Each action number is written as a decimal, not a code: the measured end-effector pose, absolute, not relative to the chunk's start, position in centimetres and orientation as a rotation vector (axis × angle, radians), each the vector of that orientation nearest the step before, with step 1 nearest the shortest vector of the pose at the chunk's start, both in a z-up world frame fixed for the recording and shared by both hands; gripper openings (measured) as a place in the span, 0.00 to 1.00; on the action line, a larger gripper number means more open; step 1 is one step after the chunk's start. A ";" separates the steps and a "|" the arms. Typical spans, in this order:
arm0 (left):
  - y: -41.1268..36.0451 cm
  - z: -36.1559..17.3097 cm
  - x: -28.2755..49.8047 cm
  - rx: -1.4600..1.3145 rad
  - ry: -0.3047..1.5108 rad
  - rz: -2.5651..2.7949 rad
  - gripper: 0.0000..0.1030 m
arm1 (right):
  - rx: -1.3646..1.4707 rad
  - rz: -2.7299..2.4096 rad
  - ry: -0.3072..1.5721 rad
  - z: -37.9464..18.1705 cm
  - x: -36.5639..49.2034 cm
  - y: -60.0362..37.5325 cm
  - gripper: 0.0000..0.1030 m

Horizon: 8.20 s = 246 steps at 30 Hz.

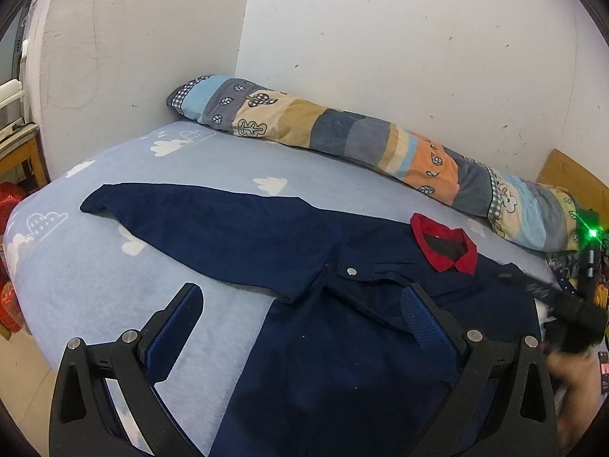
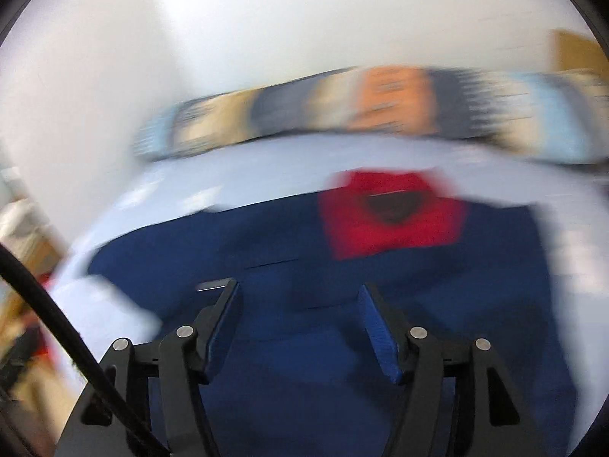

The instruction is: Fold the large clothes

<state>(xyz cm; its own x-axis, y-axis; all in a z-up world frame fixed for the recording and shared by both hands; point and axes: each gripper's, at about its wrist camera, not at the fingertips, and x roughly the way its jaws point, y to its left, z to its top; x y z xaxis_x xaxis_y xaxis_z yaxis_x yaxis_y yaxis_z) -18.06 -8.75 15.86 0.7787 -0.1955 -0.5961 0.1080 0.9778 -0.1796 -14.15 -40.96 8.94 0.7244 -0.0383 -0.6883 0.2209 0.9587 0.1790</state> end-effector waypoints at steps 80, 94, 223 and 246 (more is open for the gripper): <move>21.2 10.0 -2.2 -0.742 0.913 0.126 0.96 | 0.039 0.064 0.871 11.0 -14.5 -35.3 0.81; 27.0 -0.2 6.4 -1.176 0.856 0.010 0.71 | 0.100 0.096 0.850 9.8 -14.4 -35.5 0.81; -22.8 7.5 -9.8 0.239 0.924 -0.435 0.88 | 0.170 -0.239 1.078 6.9 -15.7 -45.5 0.85; -16.9 2.7 -18.7 0.208 1.024 -0.412 0.88 | 0.222 -0.236 1.149 3.8 -28.0 -44.0 0.86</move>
